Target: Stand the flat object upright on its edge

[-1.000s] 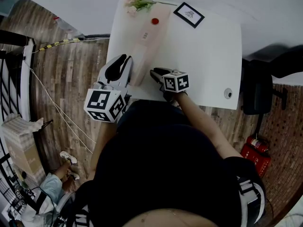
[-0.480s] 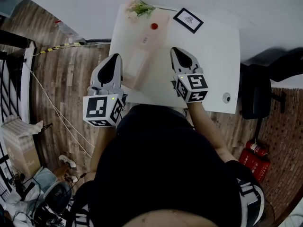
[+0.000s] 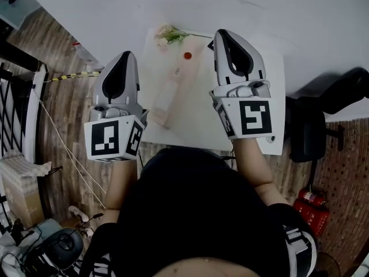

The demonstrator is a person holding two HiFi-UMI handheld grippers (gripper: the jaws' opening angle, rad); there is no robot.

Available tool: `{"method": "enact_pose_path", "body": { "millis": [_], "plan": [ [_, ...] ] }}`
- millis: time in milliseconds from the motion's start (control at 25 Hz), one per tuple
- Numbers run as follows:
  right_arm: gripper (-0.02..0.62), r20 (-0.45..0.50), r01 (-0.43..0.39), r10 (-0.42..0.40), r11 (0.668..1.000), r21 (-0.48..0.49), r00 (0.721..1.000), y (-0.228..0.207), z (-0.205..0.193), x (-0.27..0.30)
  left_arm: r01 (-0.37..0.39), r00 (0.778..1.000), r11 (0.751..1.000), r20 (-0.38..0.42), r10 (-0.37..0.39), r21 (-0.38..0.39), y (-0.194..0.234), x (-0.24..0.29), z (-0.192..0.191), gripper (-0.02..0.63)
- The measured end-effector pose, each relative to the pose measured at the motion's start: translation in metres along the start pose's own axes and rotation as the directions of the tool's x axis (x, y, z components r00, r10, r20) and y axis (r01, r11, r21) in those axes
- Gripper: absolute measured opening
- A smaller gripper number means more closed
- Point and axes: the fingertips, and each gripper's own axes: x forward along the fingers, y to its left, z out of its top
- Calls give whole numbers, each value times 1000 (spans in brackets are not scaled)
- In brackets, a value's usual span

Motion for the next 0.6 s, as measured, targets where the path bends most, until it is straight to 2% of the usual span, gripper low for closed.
{"method": "enact_pose_path", "body": {
  "millis": [120,240,440,600],
  "plan": [
    [12,30,-12,12,1000,19,999,4,19,5,-11,999,1000,33,11,3,2,2,25,11],
    [11,24,-9,9,1000,15,1000,8,23,3,-13,999,1000,47,13,-3,-1,1,38,11],
    [11,-1,-22,22,998,55,1000,10,15,-3,-8,1000,999,29,7,45,-9,-4,36,11],
    [11,-6,-21,21,998,54,1000,11,14,-5,1,1000,999,19,-2,38,-11,-5,31,11]
  ]
}}
